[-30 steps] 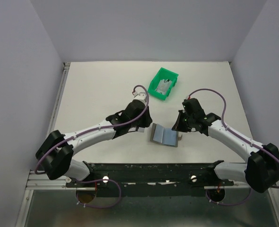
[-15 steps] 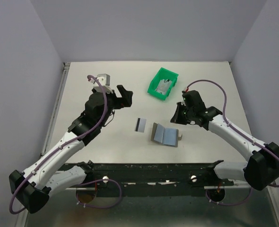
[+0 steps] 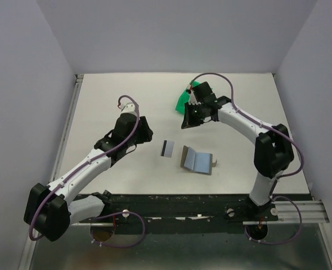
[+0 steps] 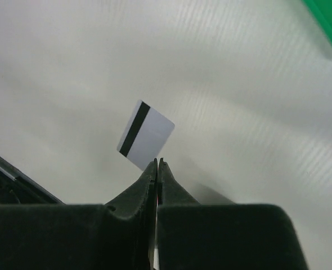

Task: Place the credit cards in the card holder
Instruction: Pick up the credit card from the center of the board, then turn over the card holder at the center of the board.

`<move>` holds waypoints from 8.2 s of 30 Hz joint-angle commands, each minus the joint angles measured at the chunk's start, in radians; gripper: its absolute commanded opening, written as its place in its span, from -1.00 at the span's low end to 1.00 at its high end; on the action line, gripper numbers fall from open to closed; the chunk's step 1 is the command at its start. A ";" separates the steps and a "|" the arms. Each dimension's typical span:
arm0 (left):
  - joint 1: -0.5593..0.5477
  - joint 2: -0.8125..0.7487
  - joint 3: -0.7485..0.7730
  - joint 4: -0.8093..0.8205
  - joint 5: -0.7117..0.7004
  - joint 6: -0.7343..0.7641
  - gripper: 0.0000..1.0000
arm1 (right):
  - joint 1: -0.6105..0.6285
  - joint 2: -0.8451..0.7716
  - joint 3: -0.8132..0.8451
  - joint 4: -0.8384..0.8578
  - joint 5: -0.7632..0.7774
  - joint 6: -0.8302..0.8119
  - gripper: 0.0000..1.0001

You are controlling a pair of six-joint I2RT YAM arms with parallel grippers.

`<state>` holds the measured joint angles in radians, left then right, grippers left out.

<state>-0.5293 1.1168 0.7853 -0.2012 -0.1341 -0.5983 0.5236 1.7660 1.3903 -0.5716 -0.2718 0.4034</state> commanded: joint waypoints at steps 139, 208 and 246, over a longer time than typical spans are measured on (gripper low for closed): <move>-0.339 -0.184 -0.547 0.019 0.102 -0.379 -0.58 | 0.582 -0.278 -0.655 0.363 0.180 0.573 -0.02; -0.667 -0.390 -0.615 -0.191 -0.059 -0.749 -0.63 | 0.753 -0.284 -0.820 0.624 0.580 0.956 -0.90; -0.474 0.589 0.537 -0.075 0.249 0.075 -0.49 | -0.073 -0.818 -0.568 -0.163 0.388 0.368 -0.99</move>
<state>-1.0069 1.6478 1.3071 -0.3019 -0.0036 -0.5377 0.4725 0.9298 0.8482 -0.8352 0.2161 0.8410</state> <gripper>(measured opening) 0.260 0.012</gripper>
